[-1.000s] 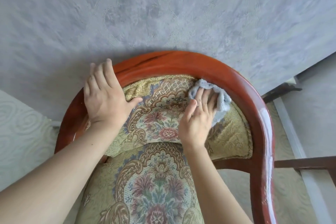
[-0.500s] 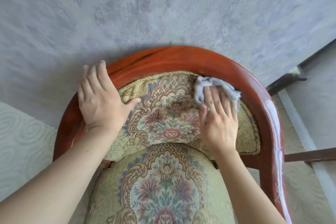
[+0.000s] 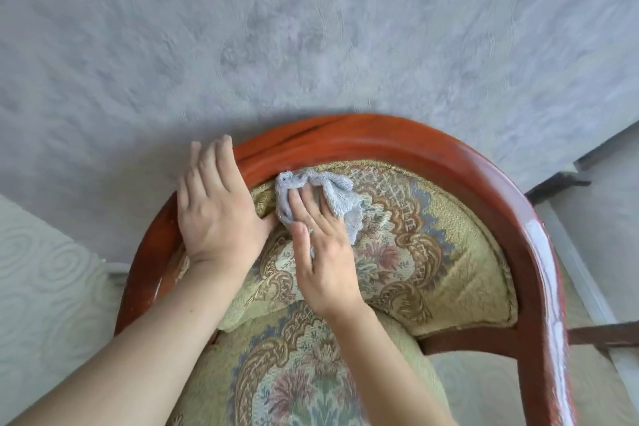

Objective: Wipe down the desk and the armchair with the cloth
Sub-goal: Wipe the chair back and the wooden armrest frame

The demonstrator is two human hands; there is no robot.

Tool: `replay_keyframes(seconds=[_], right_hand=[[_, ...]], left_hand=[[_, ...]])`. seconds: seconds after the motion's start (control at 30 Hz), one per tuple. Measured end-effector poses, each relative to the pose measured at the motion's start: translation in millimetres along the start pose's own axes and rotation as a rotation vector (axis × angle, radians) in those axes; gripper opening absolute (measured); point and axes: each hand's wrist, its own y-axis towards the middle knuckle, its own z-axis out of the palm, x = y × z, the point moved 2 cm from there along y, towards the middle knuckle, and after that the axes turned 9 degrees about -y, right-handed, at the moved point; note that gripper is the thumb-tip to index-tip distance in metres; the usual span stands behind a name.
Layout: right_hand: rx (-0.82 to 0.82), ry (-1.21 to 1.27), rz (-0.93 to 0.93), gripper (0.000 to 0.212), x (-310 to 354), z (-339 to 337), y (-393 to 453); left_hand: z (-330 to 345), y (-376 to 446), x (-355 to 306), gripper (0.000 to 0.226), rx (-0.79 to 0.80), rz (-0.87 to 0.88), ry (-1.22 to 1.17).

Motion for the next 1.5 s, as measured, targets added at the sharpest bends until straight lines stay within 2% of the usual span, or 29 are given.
replay_keyframes(seconds=[0.07,0.23,0.3,0.37,0.43,0.47,0.53,0.57,0.63,0.73,0.8,0.87,0.93,1.07,1.17,1.3,1.4,1.47,1.5], right_hand=[[0.013,0.121,0.052,0.045,1.8,-10.6,-3.4],[-0.216,0.337,0.231,0.046,15.0,-52.2,-13.0],[-0.316,0.562,0.429,0.044,26.7,-64.3,-10.2],[-0.448,0.724,0.703,0.042,34.0,-74.3,0.7],[-0.564,0.845,0.906,0.04,40.8,-83.6,15.1],[-0.605,0.87,0.916,0.039,44.8,-86.7,24.6],[-0.655,0.835,0.787,0.042,57.4,-89.5,43.4],[-0.635,0.78,0.696,0.048,65.4,-87.9,51.5],[-0.488,0.617,0.523,0.056,79.7,-76.4,62.8],[-0.115,0.206,0.255,0.05,93.0,-41.9,67.9],[0.055,-0.003,0.027,0.048,106.1,-17.5,62.9],[0.127,-0.06,-0.099,0.048,118.8,3.3,52.1],[0.162,-0.077,-0.146,0.047,127.3,18.0,41.2],[0.207,-0.065,-0.171,0.048,137.1,25.7,30.3],[0.267,0.003,-0.151,0.045,141.2,22.2,21.8],[0.344,0.269,0.073,0.047,149.0,8.8,0.9],[0.347,0.41,0.185,0.035,154.7,7.0,-29.7],[0.31,0.546,0.34,0.026,154.0,9.8,-50.5],[0.313,0.656,0.459,0.03,153.3,11.6,-58.4]], left_hand=[[-3.6,1.0,-1.5,0.127,0.022,0.006,-0.008],[-20.7,5.5,1.1,0.127,0.162,0.006,-0.09],[-29.6,6.0,6.4,0.12,0.222,0.03,-0.203],[-42.8,2.4,14.9,0.112,0.252,-0.014,-0.347],[-58.8,-6.9,29.1,0.109,0.244,-0.052,-0.357],[-65.7,-13.2,38.5,0.108,0.232,-0.065,-0.336],[-76.6,-27.2,59.3,0.107,0.219,-0.095,-0.308],[-79.9,-34.4,69.9,0.107,0.219,-0.113,-0.298],[-83.5,-49.0,90.6,0.107,0.223,-0.148,-0.277],[-85.1,-75.2,115.0,0.11,0.281,-0.202,-0.273],[-86.3,-94.2,127.9,0.113,0.307,-0.241,-0.251],[-89.0,-114.2,138.0,0.118,0.332,-0.271,-0.222],[-93.1,-133.1,147.6,0.123,0.369,-0.31,-0.229],[-102.3,-171.8,158.7,0.121,0.406,-0.43,-0.281],[-113.5,-196.9,159.2,0.114,0.37,-0.459,-0.161],[-128.3,-229.4,151.1,0.115,0.331,-0.461,-0.092],[-136.5,-254.4,139.8,0.116,0.334,-0.416,-0.035],[-142.9,-270.2,137.4,0.116,0.32,-0.447,-0.035],[-146.0,-278.2,136.9,0.116,0.307,-0.468,-0.036]])
